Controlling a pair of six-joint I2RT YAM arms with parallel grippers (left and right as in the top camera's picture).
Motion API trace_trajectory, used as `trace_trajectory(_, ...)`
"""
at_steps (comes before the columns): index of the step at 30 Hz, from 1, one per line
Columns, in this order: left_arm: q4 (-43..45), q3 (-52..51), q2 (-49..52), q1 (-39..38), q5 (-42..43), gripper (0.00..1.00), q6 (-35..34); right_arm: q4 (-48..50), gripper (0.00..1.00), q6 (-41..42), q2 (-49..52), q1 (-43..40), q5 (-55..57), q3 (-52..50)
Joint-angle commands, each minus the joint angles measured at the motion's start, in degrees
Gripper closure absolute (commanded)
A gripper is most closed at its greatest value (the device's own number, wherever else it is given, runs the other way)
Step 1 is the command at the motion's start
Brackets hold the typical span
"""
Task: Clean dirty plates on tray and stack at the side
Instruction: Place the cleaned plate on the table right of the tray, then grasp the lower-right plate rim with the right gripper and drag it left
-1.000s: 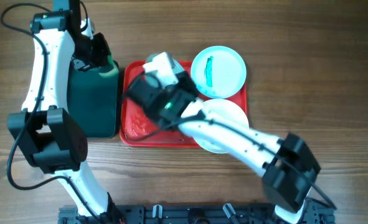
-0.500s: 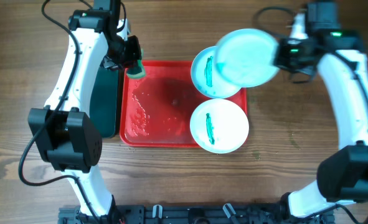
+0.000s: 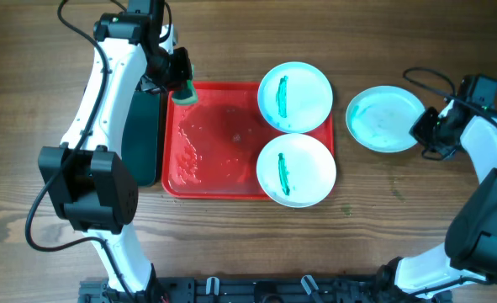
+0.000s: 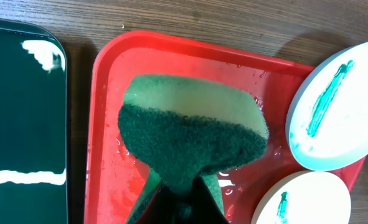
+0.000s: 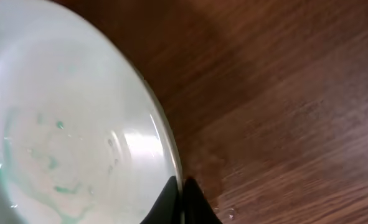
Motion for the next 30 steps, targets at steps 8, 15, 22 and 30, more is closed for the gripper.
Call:
trace_trajectory(8,0.2,0.3,-1.4,0.0,-0.1,0.96,-0.8,-4.6,0.70,2.2,-0.7,-0.1,4.3,-0.8)
trace_trajectory(15,0.2,0.3,-1.4,0.0,-0.1,0.96,-0.8,-17.1,0.70,-6.1,-3.1,3.3,-12.4,9.8)
trace_trajectory(22,0.2,0.3,-1.4,0.0,-0.1,0.96,-4.2,-19.1,0.70,-8.3,-3.5,20.1,-14.8,7.0)
trace_trajectory(30,-0.2,0.3,-1.4,0.0,-0.1,0.96,-4.2,-18.8,0.70,-0.5,-3.5,32.6,-0.5,1.1)
